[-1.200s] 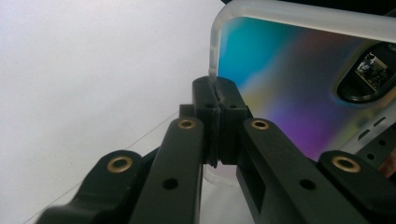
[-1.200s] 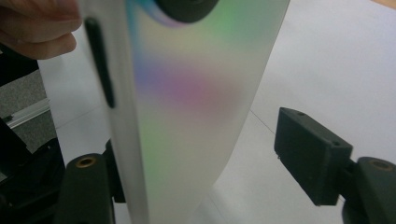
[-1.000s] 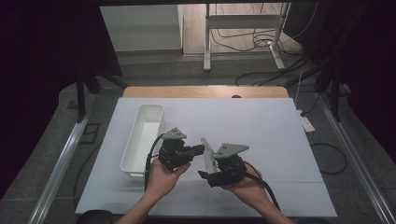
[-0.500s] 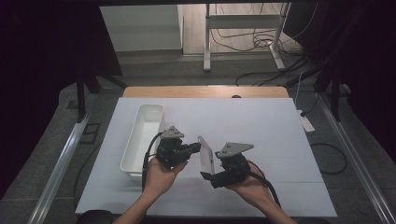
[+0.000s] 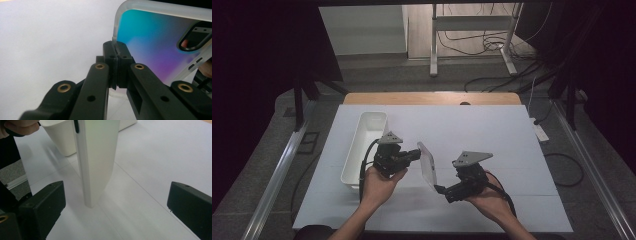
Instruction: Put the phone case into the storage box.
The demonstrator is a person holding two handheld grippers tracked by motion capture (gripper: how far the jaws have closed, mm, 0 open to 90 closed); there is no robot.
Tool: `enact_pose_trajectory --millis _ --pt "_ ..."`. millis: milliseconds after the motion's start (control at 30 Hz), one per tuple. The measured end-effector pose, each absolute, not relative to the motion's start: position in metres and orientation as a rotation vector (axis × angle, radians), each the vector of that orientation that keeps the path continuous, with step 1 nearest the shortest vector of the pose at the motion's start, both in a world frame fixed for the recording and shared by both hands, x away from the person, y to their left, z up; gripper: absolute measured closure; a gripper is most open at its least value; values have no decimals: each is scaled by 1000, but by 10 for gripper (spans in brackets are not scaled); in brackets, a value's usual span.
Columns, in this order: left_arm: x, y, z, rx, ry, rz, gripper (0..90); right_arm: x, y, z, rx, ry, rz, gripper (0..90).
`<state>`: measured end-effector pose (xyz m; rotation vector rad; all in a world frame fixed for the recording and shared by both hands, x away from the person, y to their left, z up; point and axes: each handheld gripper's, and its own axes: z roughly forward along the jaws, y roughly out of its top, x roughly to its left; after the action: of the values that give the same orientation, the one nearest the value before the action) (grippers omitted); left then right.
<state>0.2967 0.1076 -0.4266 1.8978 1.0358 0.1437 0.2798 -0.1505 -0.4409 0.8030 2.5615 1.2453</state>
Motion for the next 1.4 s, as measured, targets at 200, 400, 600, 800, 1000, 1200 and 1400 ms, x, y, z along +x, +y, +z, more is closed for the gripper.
enact_pose_trajectory --millis 200,400,600,800,1000,1200,1400 --pt "299 112 -426 1904 1046 156 883 280 -159 -439 804 2556 1214 0" --pt "303 119 -424 1915 1049 169 883 279 -166 -438 815 2555 1208 0" --pt "308 126 -421 1916 1058 186 883 279 -174 -437 811 2559 1182 0" --pt "311 133 -420 1912 1076 191 883 279 -182 -438 829 2567 1173 0" --pt "315 137 -419 1915 1080 200 883 276 -190 -438 854 2564 1167 0" --pt "319 140 -416 1925 1078 206 883 274 -199 -439 883 2557 1144 0" --pt "322 142 -414 1926 1083 209 883 270 -208 -440 912 2540 1135 0"
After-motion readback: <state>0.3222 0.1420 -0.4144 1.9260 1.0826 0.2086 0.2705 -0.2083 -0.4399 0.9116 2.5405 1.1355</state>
